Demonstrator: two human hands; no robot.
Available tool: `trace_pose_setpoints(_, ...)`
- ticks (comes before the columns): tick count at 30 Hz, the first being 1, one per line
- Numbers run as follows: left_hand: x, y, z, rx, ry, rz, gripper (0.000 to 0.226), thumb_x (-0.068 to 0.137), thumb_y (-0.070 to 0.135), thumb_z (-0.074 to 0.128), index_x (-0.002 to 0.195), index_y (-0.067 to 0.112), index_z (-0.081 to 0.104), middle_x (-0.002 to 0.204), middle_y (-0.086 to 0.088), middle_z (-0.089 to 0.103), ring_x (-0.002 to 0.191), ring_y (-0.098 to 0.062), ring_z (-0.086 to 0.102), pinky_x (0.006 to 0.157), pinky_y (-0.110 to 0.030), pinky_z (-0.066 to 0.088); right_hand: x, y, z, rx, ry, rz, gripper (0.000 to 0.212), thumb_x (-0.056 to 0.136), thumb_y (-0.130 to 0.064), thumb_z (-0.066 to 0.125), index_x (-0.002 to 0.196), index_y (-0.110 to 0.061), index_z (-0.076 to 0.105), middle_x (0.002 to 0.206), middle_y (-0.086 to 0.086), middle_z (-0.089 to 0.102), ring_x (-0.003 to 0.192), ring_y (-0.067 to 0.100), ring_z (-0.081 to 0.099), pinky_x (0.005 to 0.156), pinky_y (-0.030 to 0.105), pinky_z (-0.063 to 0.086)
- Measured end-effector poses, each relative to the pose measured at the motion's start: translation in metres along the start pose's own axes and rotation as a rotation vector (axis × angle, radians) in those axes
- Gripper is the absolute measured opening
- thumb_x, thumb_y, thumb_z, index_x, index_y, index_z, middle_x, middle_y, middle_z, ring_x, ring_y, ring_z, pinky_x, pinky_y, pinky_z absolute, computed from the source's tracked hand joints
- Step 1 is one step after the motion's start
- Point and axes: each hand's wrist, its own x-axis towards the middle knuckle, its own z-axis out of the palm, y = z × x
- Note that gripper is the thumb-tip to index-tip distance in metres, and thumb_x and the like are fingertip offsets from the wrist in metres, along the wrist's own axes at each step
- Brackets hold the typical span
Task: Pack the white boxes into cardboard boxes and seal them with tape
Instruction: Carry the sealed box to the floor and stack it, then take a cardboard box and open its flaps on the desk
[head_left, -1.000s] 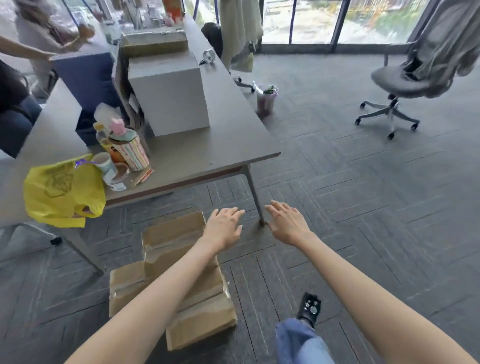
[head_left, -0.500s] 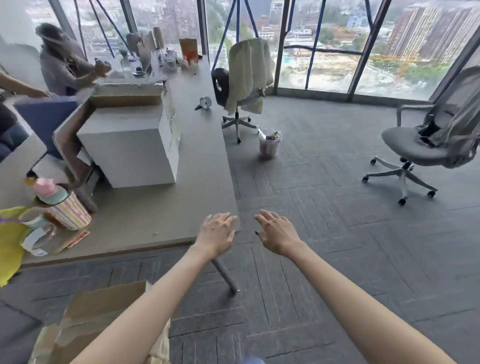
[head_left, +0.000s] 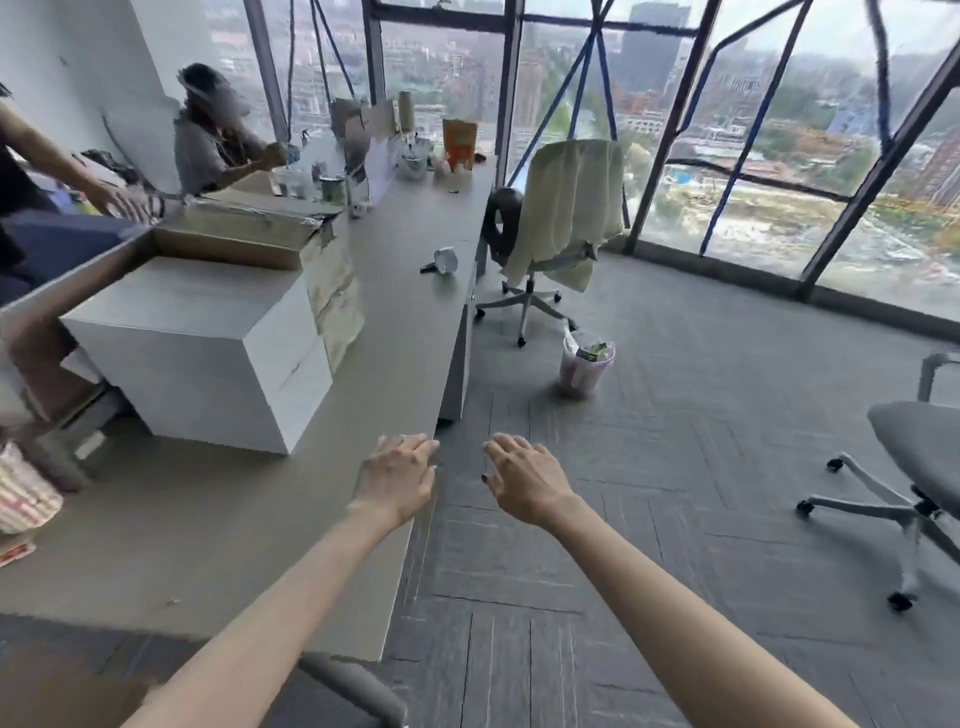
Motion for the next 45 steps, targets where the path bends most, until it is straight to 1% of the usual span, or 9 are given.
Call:
trace_pose_setpoints(13,0.184,0.008,-0.015,0.016,0.080,-0.323,0.052,0.104,0.035,0.037,0.155,0.026,0.026,0.162,0.001,0.024,0.147,-0.016,0.024,0.123,-0.037,0.011,0.235,0.139,-0.041,-0.046,0.043,-0.356,0.050,0.101,-0.034,0.043,0.148,-0.019,0.034,0.159,0.002,0.028,0.145,0.019,0.027,0.114,0.035,0.024)
trace_pose_setpoints(21,0.288,-0.005,-0.031,-0.023,0.178,-0.620,0.054,0.103,0.035,0.040,0.154,0.025,0.028,0.162,0.001,0.023,0.149,-0.018,0.022,0.123,-0.039,0.014,0.393,0.173,-0.076,-0.045,0.048,-0.650,0.051,0.103,-0.038,0.040,0.150,-0.021,0.032,0.160,0.002,0.026,0.144,0.019,0.027,0.114,0.035,0.024)
trace_pose_setpoints(27,0.337,-0.031,-0.056,0.018,0.292,-0.771,0.046,0.101,0.032,0.045,0.147,0.024,0.045,0.155,0.000,0.039,0.143,-0.017,0.033,0.117,-0.033,0.017,0.481,0.158,-0.096,-0.002,0.050,-0.830,0.051,0.103,-0.036,0.040,0.150,-0.019,0.032,0.160,0.003,0.027,0.145,0.020,0.027,0.114,0.034,0.024)
trace_pose_setpoints(30,0.358,-0.057,-0.071,0.048,0.347,-0.835,0.048,0.097,0.036,0.044,0.142,0.020,0.052,0.149,-0.003,0.047,0.137,-0.021,0.041,0.115,-0.037,0.027,0.528,0.139,-0.106,0.014,0.082,-0.903,0.050,0.103,-0.037,0.040,0.149,-0.019,0.033,0.159,0.002,0.028,0.144,0.019,0.028,0.112,0.033,0.025)
trace_pose_setpoints(34,0.386,-0.099,-0.101,0.087,0.510,-0.878,0.049,0.087,0.033,0.039,0.127,0.017,0.064,0.132,-0.002,0.061,0.122,-0.026,0.054,0.099,-0.038,0.039,0.594,0.099,-0.128,0.065,0.153,-0.984,0.048,0.102,-0.035,0.044,0.146,-0.018,0.038,0.156,0.002,0.034,0.141,0.021,0.033,0.109,0.034,0.029)
trace_pose_setpoints(37,0.401,-0.136,-0.126,0.157,0.554,-0.936,0.046,0.091,0.031,0.038,0.127,0.018,0.062,0.131,-0.001,0.060,0.118,-0.025,0.054,0.092,-0.038,0.040,0.641,0.061,-0.149,0.095,0.180,-1.043,0.045,0.102,-0.034,0.045,0.144,-0.018,0.041,0.153,0.003,0.037,0.138,0.022,0.036,0.106,0.036,0.032)
trace_pose_setpoints(39,0.408,-0.163,-0.138,0.153,0.583,-1.012,0.041,0.097,0.031,0.044,0.133,0.017,0.058,0.136,-0.001,0.055,0.122,-0.024,0.050,0.096,-0.040,0.038,0.673,0.034,-0.161,0.114,0.196,-1.066,0.045,0.102,-0.034,0.044,0.143,-0.017,0.042,0.154,0.003,0.036,0.138,0.022,0.037,0.106,0.036,0.032)
trace_pose_setpoints(42,0.412,-0.199,-0.148,0.085,0.577,-1.191,0.048,0.100,0.039,0.045,0.144,0.019,0.045,0.148,-0.001,0.041,0.133,-0.023,0.038,0.106,-0.040,0.033,0.714,0.001,-0.170,0.189,0.172,-1.047,0.046,0.102,-0.034,0.044,0.144,-0.016,0.041,0.153,0.002,0.039,0.135,0.023,0.040,0.104,0.036,0.036)
trace_pose_setpoints(45,0.415,-0.221,-0.147,-0.039,0.542,-1.377,0.055,0.101,0.048,0.039,0.146,0.017,0.034,0.147,-0.007,0.037,0.130,-0.028,0.038,0.102,-0.041,0.036,0.744,-0.022,-0.163,0.215,0.101,-0.985,0.050,0.101,-0.040,0.044,0.142,-0.011,0.039,0.146,0.007,0.045,0.128,0.027,0.047,0.097,0.038,0.040)
